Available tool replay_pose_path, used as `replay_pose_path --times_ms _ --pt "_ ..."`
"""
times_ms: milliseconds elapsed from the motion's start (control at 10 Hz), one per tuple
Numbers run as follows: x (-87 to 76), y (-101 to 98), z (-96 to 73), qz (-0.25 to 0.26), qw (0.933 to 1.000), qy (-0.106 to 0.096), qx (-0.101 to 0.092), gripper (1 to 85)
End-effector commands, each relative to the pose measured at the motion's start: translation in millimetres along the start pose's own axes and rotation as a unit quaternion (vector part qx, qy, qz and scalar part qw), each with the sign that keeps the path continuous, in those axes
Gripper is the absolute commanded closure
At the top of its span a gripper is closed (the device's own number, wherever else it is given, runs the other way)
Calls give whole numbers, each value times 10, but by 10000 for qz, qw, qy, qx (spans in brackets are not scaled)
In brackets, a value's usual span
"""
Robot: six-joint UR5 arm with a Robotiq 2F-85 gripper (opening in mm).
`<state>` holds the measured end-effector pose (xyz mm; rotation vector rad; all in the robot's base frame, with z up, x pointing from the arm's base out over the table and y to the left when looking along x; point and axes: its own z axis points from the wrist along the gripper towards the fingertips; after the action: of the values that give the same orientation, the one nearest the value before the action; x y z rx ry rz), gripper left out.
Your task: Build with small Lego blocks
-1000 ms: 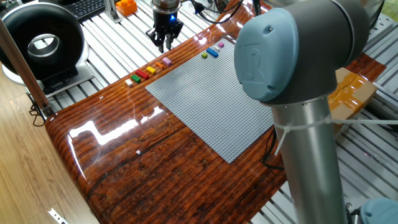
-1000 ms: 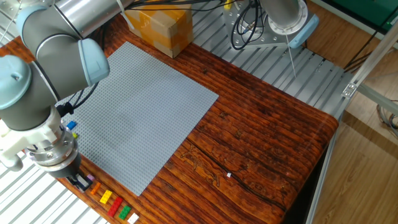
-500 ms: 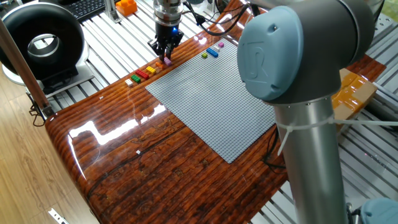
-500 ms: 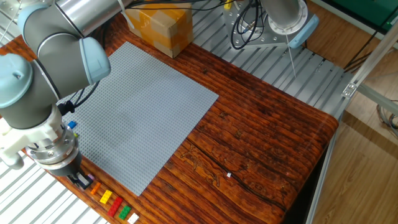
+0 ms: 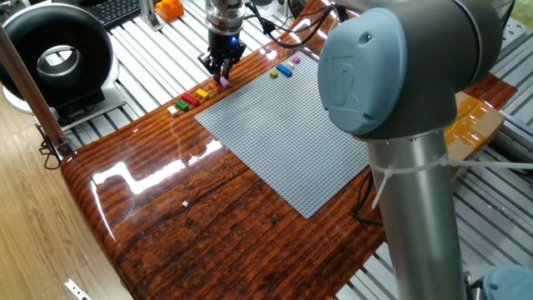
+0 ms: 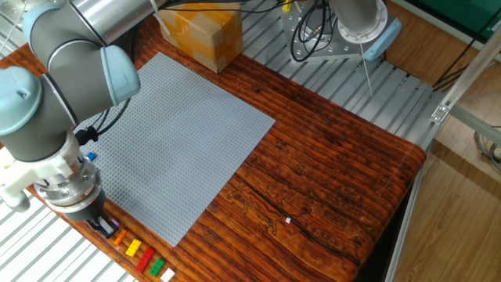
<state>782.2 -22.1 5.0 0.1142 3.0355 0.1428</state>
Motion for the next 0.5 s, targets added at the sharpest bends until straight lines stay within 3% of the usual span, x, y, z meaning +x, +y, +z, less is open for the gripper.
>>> replay_pose_path --times_ms 0,200,300,400 --pt "33 0 -17 103 9999 -1 -37 597" --pt "50 -25 -10 166 9999 -6 24 627" --pt "54 -45 -8 245 9997 -12 70 680" --pt "21 -58 -14 302 9995 -77 93 790"
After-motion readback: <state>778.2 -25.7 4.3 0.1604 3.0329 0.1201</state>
